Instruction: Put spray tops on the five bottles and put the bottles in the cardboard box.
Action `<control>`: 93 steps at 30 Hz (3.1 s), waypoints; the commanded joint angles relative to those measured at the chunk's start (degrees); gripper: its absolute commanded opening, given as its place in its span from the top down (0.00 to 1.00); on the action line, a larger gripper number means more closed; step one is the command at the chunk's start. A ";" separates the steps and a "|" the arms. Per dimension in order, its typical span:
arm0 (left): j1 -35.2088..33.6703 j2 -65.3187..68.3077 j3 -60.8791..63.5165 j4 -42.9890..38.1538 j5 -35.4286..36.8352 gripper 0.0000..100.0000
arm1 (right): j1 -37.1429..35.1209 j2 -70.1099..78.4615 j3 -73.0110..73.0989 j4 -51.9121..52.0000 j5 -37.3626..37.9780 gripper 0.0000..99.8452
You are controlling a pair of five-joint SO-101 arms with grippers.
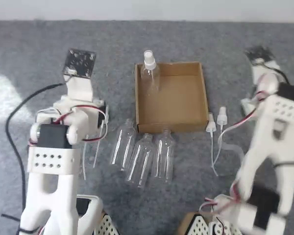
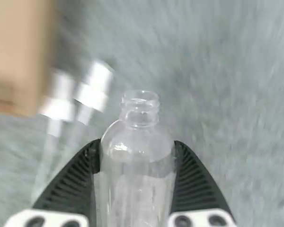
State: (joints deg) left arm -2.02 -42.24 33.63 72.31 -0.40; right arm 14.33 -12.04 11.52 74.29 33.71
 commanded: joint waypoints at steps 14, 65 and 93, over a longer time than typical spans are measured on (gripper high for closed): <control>-9.85 -18.02 -27.12 3.52 11.25 0.99 | -59.82 -31.08 23.91 -18.95 -17.93 0.99; 4.75 -20.92 3.74 -10.99 22.24 0.99 | -64.31 -49.54 52.75 -45.41 -28.13 0.99; 12.40 -21.19 20.97 -17.85 20.22 0.99 | -59.47 -48.84 58.73 -55.96 -31.21 0.99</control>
State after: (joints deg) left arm 10.64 -62.81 54.37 53.76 20.62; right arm -47.56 -59.16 70.33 24.44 3.30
